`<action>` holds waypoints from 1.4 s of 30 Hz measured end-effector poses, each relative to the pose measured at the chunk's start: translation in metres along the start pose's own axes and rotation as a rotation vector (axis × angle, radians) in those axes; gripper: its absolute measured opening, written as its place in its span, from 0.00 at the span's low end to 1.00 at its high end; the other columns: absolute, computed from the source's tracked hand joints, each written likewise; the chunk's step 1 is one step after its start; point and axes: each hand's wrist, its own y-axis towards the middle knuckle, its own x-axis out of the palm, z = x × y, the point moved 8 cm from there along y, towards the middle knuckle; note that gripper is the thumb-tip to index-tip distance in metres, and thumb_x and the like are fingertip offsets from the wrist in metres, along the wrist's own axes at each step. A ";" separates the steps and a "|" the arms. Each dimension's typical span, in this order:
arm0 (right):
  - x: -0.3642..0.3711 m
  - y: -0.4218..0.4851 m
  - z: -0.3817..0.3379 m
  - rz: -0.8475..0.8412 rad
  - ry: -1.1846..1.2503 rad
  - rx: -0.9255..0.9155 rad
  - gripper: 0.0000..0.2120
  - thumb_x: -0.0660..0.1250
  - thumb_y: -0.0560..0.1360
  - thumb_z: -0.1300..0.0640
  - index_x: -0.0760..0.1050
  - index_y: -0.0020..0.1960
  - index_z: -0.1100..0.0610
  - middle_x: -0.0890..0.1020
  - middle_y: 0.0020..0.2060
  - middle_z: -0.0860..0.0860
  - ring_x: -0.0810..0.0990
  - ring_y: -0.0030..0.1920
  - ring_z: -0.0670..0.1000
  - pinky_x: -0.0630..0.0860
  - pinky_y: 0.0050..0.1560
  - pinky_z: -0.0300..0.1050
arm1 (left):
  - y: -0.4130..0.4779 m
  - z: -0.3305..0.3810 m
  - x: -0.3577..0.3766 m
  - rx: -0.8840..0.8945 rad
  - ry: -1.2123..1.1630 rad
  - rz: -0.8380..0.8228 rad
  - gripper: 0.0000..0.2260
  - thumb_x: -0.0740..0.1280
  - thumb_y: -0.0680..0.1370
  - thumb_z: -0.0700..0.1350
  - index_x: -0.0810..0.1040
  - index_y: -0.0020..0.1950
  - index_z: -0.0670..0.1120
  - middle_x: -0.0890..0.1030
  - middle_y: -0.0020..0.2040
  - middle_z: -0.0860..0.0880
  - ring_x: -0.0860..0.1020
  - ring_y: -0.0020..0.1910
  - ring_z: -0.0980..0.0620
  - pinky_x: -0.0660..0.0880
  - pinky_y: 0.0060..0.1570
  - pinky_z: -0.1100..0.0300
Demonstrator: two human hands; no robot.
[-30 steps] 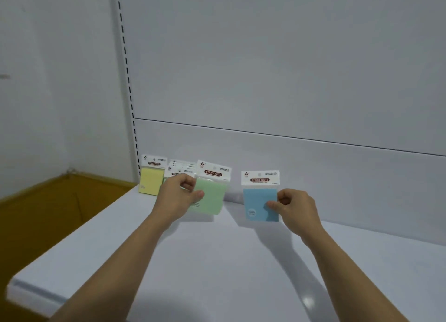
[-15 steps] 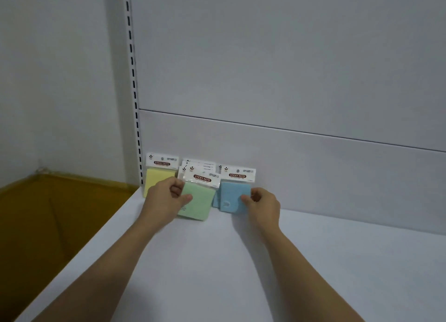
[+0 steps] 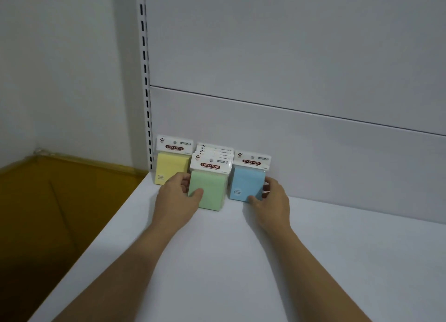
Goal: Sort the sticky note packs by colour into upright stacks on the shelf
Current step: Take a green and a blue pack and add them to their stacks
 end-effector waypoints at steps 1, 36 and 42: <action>0.000 0.000 0.000 -0.002 -0.015 -0.005 0.24 0.71 0.68 0.57 0.70 0.63 0.50 0.77 0.53 0.47 0.78 0.52 0.49 0.75 0.54 0.46 | 0.000 0.000 0.001 0.004 0.016 -0.019 0.15 0.73 0.71 0.43 0.75 0.56 0.46 0.80 0.49 0.50 0.78 0.47 0.53 0.72 0.41 0.66; -0.300 -0.032 -0.002 0.235 -0.784 -0.041 0.37 0.63 0.73 0.36 0.53 0.77 0.45 0.56 0.77 0.51 0.54 0.76 0.53 0.52 0.74 0.53 | -0.057 0.261 0.148 0.859 0.370 -0.380 0.29 0.62 0.75 0.62 0.62 0.74 0.54 0.67 0.72 0.56 0.61 0.72 0.54 0.58 0.68 0.55; -0.385 -0.072 0.061 0.281 -0.863 0.179 0.38 0.63 0.73 0.35 0.53 0.77 0.46 0.56 0.77 0.52 0.54 0.76 0.54 0.53 0.75 0.54 | -0.121 0.305 0.229 0.974 0.334 -0.648 0.32 0.60 0.74 0.65 0.57 0.76 0.58 0.64 0.74 0.57 0.59 0.74 0.54 0.57 0.70 0.54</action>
